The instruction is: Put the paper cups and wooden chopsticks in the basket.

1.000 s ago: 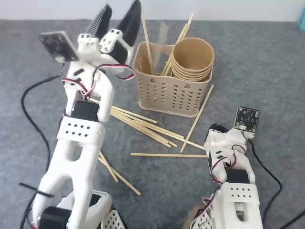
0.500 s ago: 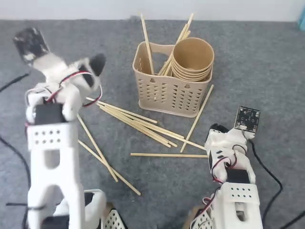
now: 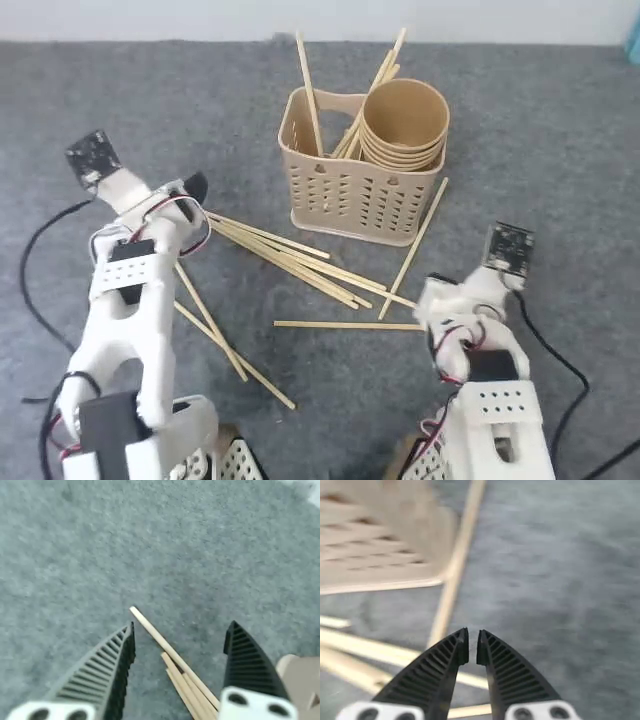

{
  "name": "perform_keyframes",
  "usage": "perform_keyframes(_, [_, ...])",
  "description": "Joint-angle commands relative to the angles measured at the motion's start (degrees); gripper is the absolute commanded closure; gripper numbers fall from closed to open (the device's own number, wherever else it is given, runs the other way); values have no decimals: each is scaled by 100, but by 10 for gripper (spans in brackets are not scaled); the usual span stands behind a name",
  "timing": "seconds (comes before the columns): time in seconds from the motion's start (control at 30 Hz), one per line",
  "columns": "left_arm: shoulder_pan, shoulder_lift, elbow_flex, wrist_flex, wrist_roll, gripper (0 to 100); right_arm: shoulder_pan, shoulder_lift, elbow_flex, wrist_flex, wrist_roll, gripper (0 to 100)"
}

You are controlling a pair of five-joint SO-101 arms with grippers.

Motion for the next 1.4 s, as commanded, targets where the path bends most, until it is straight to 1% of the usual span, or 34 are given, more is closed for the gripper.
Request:
perform_keyframes(0.0, [-70,-35,-13,-167,44,725,-242,-75,-563,101,-422,949])
perform_keyframes(0.07, [-70,-35,-4,-167,44,725,-347,-75,-607,92,-422,931])
perform_keyframes(0.2, [-70,-26,-4,-167,44,725,-769,-75,-571,-4,-448,838])
perform_keyframes(0.3, [-62,-26,-13,-167,44,725,-796,57,-422,-611,-659,868])
perform_keyframes(0.37, [-62,-26,-13,-167,44,725,-813,409,-396,-1024,-686,890])
perform_keyframes(0.47, [-62,-18,-13,-167,44,725,-831,1314,-615,-1516,-844,897])
perform_keyframes(0.57, [-62,-18,-13,-167,44,725,-804,2527,-1090,-1754,-888,897])
perform_keyframes(0.7, [-62,-18,-4,-167,44,725,-752,3978,-1916,-1745,-888,897])
perform_keyframes(0.83, [-62,-18,-4,-167,44,725,-549,4857,-2435,-1684,-888,897])
perform_keyframes(0.97, [-62,-18,-4,-167,44,725,-593,4963,-2532,-1420,-879,897])
perform_keyframes(1.37, [-70,-18,4,-132,44,725,-646,5393,-2796,-1279,-853,897])
